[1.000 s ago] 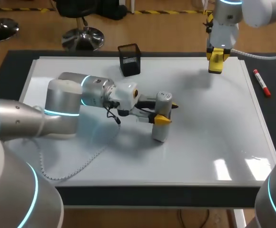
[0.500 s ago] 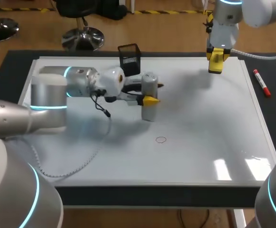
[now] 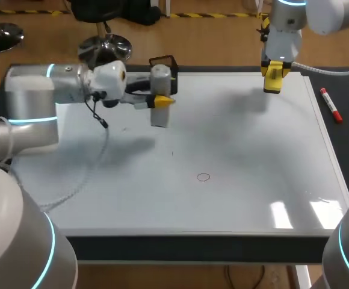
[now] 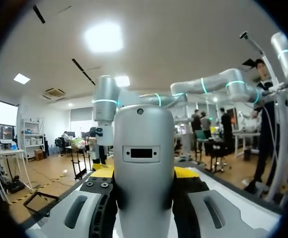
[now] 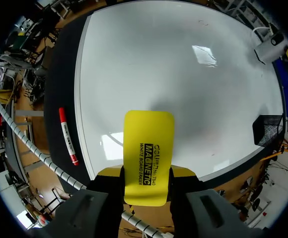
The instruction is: Pick up the inspection probe, press it on each red-marked spot on the whiteboard one by one, put down the probe, pick up the eraser, and wipe off all the red marks.
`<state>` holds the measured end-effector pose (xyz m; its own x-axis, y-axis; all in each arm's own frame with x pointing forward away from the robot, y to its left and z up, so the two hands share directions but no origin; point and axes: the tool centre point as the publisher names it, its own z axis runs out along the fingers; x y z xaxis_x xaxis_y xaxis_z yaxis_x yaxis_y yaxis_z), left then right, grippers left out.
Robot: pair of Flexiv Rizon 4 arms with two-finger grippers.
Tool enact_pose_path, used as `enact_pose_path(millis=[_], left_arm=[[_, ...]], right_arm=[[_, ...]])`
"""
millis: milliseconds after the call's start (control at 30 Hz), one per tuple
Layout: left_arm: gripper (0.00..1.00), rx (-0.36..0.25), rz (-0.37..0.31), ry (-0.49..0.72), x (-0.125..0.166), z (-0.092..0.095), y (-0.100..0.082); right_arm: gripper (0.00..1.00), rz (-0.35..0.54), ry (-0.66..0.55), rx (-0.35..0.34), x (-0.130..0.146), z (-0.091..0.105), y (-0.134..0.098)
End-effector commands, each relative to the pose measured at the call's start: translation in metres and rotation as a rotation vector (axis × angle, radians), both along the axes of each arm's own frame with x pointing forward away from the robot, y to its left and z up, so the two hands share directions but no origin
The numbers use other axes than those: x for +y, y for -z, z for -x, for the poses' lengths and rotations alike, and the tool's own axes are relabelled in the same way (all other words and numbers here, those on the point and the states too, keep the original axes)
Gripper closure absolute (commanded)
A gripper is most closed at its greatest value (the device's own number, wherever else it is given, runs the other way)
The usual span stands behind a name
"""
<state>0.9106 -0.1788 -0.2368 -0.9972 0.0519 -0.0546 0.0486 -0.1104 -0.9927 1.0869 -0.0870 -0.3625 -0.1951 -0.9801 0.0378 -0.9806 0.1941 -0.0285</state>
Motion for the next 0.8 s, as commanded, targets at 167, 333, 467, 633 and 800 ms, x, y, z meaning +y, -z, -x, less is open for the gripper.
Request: enact_pose_path(millis=[167,333,467,633,800], left_arm=[[1.00,-0.026,0.000,-0.083,0.047,-0.029,-0.014],[1.00,-0.039,-0.011,-0.139,0.070,-0.051,-0.018],[1.00,-0.026,0.001,-0.177,0.086,-0.069,-0.016],[1.00,-0.011,0.010,-0.221,0.102,-0.088,-0.013],[1.00,-0.002,0.025,-0.239,0.115,-0.101,-0.010]], right_arm=[[1.00,0.004,-0.002,0.001,-0.001,-0.001,-0.001],[1.00,0.004,-0.002,0.001,-0.001,-0.001,-0.001],[1.00,0.004,-0.002,0.001,-0.001,-0.001,-0.001],[1.00,0.004,-0.002,0.001,-0.001,-0.001,-0.001],[1.00,0.004,-0.002,0.001,-0.001,-0.001,-0.001]])
